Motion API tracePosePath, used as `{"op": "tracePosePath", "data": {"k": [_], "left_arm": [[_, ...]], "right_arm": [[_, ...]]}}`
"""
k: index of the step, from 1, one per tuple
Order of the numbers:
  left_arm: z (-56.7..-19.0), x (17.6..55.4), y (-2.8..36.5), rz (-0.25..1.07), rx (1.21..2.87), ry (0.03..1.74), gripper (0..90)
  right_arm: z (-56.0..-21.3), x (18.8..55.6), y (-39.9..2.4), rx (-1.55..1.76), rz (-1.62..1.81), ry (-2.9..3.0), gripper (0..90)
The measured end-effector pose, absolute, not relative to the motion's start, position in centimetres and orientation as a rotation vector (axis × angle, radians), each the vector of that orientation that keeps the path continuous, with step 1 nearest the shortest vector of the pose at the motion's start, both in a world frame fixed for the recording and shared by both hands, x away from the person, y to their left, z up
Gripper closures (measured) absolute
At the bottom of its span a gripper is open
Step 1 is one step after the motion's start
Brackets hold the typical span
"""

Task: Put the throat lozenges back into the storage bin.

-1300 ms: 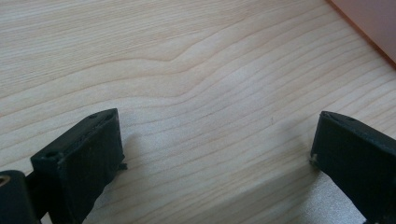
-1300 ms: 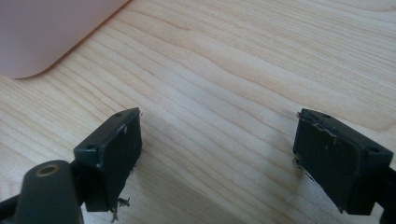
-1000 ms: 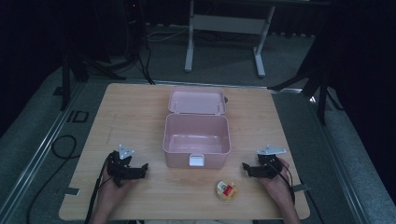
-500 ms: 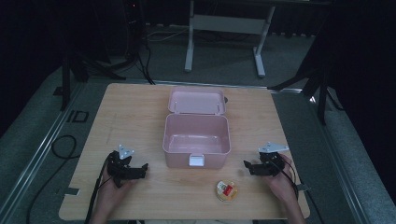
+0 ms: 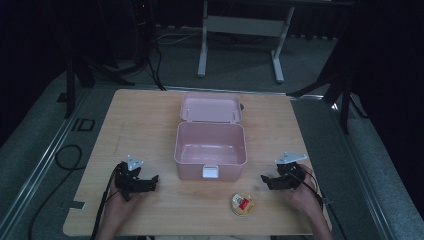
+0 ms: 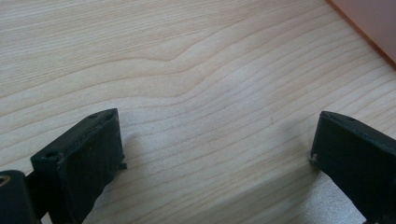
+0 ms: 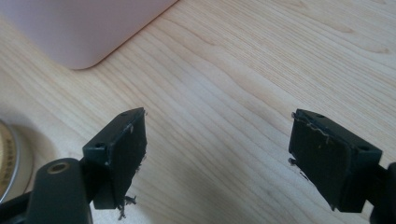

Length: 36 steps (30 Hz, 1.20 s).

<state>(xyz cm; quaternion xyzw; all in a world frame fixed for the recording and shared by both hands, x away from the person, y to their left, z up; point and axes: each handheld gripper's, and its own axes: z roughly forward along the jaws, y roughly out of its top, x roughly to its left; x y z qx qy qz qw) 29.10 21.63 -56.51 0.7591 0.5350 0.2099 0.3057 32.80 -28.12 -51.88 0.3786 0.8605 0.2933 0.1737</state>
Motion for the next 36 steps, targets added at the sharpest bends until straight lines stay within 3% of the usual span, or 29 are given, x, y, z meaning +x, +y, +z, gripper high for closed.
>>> {"op": "tracePosePath", "data": {"k": [10,12,36], "left_arm": [[-56.5,29.1,21.6,0.555,2.009,1.416,2.5],[-56.5,29.1,21.6,0.555,2.008,1.417,2.5],[-56.5,29.1,21.6,0.555,2.008,1.417,2.5]], "right_arm": [[-51.0,32.8,-27.7,1.014,0.76,2.501,18.9],[-50.9,32.7,-27.7,0.994,0.758,2.506,23.2],[-49.4,32.4,-25.8,0.859,0.66,2.615,22.9]]}}
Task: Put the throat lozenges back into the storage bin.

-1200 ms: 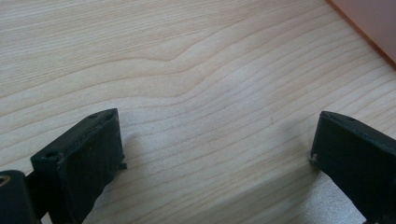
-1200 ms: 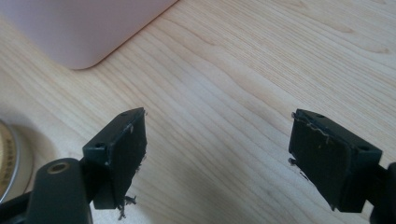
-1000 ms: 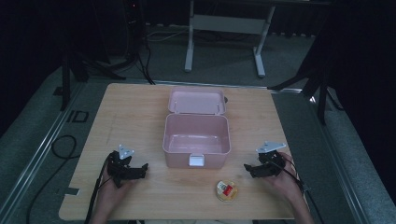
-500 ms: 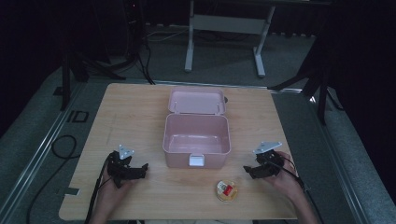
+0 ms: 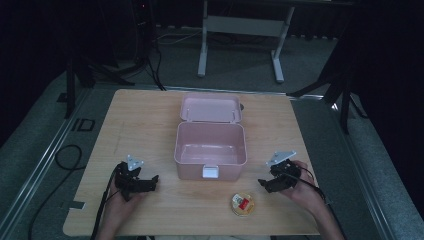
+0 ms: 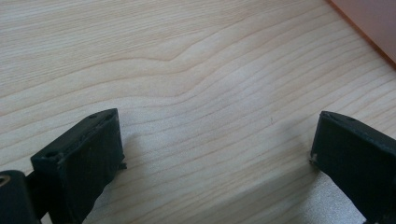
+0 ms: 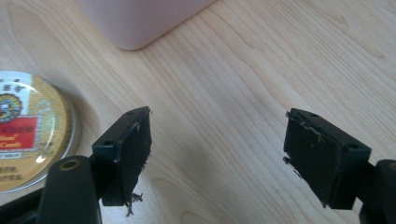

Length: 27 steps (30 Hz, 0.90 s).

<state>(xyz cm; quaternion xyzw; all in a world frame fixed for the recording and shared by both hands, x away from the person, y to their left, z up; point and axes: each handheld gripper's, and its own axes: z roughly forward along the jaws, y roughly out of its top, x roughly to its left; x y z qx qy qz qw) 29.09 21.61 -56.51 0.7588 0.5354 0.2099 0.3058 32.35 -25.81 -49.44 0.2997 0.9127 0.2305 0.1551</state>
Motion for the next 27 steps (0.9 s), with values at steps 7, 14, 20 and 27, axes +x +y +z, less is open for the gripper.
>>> {"op": "tracePosePath", "data": {"k": [7,14,20,27], "left_arm": [[-56.5,29.1,21.6,0.556,2.009,1.417,2.5],[-56.5,29.1,21.6,0.556,2.009,1.417,2.5],[-56.5,29.1,21.6,0.556,2.007,1.418,2.5],[-56.5,29.1,21.5,0.556,2.005,1.419,2.5]], "right_arm": [[-48.8,32.3,-25.6,0.842,0.646,2.626,22.7],[-48.5,32.1,-25.1,0.784,0.599,2.658,22.7],[-48.4,31.9,-24.5,0.741,0.572,2.688,22.6],[-48.2,31.8,-24.1,0.71,0.557,2.714,22.4]]}}
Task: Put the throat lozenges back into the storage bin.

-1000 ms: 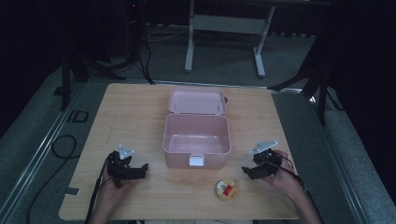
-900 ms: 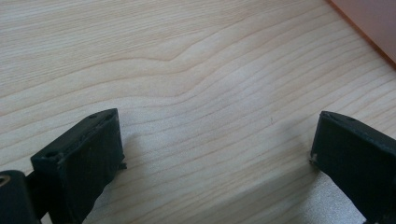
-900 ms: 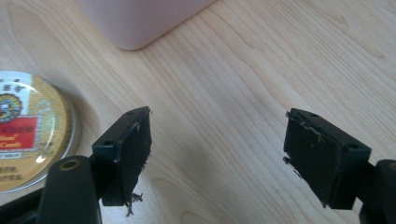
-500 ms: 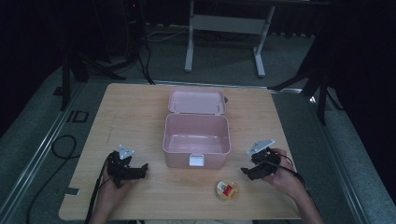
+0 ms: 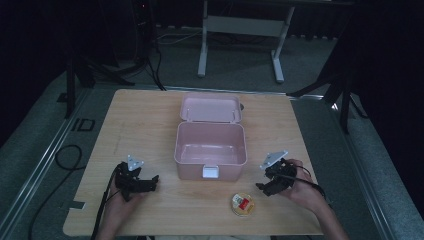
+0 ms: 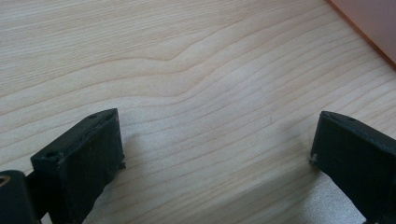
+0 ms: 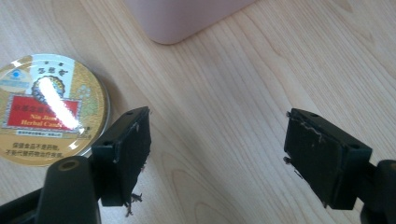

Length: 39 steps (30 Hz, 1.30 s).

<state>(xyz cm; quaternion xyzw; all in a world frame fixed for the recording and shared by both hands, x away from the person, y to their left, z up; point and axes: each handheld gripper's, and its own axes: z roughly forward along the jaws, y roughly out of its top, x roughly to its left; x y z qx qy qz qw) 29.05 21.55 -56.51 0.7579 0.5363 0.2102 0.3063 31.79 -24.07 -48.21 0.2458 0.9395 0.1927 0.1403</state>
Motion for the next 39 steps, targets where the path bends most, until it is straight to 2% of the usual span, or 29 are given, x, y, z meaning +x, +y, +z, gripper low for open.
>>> {"op": "tracePosePath", "data": {"k": [39], "left_arm": [[-56.5,29.1,21.5,0.556,2.005,1.419,2.5]], "right_arm": [[-47.4,30.5,-21.6,0.569,0.494,2.802,19.8]]}}
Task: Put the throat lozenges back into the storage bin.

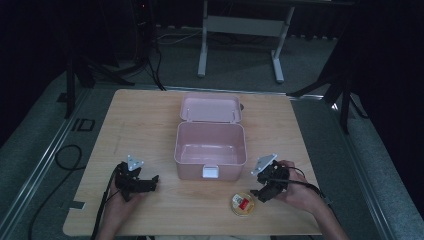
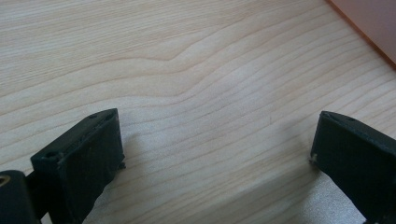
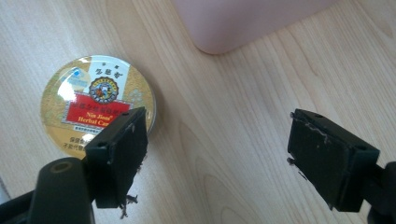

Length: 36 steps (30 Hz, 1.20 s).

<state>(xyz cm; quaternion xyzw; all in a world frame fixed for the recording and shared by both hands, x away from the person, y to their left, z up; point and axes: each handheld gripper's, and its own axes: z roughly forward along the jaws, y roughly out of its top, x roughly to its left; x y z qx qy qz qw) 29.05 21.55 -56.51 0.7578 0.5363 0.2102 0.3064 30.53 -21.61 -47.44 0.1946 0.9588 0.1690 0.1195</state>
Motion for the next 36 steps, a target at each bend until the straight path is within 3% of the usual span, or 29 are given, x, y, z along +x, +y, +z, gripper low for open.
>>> {"op": "tracePosePath", "data": {"k": [36], "left_arm": [[-56.5,29.1,21.5,0.556,2.005,1.419,2.5]], "right_arm": [[-48.1,29.7,-19.0,0.442,0.413,2.923,17.1]]}}
